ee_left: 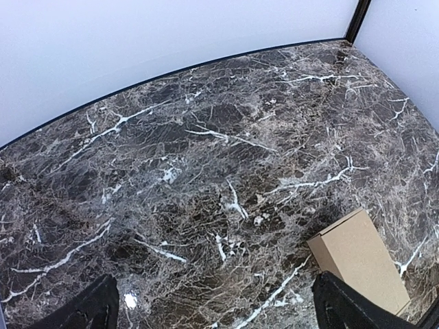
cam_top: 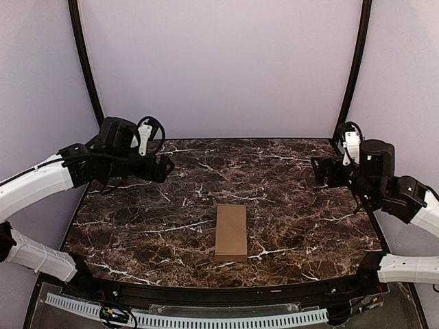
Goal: Fold the paper box
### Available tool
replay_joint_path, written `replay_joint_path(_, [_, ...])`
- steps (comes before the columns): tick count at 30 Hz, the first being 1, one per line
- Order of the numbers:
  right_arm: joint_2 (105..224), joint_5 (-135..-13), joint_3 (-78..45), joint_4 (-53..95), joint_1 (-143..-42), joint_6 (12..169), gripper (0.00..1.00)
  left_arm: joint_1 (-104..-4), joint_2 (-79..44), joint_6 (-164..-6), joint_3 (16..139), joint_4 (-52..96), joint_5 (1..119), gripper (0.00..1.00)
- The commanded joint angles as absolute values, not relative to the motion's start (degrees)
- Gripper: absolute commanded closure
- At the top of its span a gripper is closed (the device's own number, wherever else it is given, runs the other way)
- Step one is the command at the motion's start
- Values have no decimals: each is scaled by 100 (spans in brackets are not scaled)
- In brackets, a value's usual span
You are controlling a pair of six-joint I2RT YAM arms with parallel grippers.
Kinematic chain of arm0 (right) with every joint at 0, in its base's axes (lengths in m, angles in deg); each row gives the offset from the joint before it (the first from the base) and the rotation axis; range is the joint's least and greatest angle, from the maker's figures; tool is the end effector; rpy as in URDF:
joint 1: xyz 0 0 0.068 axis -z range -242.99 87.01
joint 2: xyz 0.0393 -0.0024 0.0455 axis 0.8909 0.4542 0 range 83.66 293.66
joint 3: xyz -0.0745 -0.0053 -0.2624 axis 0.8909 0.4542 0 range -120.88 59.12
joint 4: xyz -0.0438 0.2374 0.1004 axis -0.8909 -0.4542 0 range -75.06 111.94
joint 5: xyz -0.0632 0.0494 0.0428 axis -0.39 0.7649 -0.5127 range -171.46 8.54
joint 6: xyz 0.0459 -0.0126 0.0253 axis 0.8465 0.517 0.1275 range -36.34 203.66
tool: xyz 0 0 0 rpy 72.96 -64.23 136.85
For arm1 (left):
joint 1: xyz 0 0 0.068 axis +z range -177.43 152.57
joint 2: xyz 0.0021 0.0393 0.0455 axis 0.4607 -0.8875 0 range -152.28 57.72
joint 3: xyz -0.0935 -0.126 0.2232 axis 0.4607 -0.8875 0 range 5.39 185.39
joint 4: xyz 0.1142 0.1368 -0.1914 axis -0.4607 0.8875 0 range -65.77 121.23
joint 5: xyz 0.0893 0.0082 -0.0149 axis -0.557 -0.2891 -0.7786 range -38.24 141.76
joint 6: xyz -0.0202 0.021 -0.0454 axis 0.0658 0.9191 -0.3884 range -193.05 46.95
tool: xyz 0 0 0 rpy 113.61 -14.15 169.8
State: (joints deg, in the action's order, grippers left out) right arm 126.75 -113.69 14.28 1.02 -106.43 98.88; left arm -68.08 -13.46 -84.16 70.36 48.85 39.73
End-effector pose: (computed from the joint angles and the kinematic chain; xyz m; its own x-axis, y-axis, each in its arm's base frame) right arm 0.1354 0.1022 0.3271 -0.2868 0.0345 -0.9574 -0.1456 0.9862 0.0791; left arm 0.2161 -0.1756 0.3408 -0.4780 0.1620 -0.8633 0.4169 0.9069 -0.0606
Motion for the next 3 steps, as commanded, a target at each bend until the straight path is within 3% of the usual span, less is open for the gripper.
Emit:
replay_joint_path(1, [12638,-11441,1201,-141,-10611,9811,1,-6769,-969,-8226,6323,3969,4401,1])
replay_joint_path(3, [12739,-11584,1184,-199,-10610,9910,2,-6768,-866,-8213,6106,3787,4412,1])
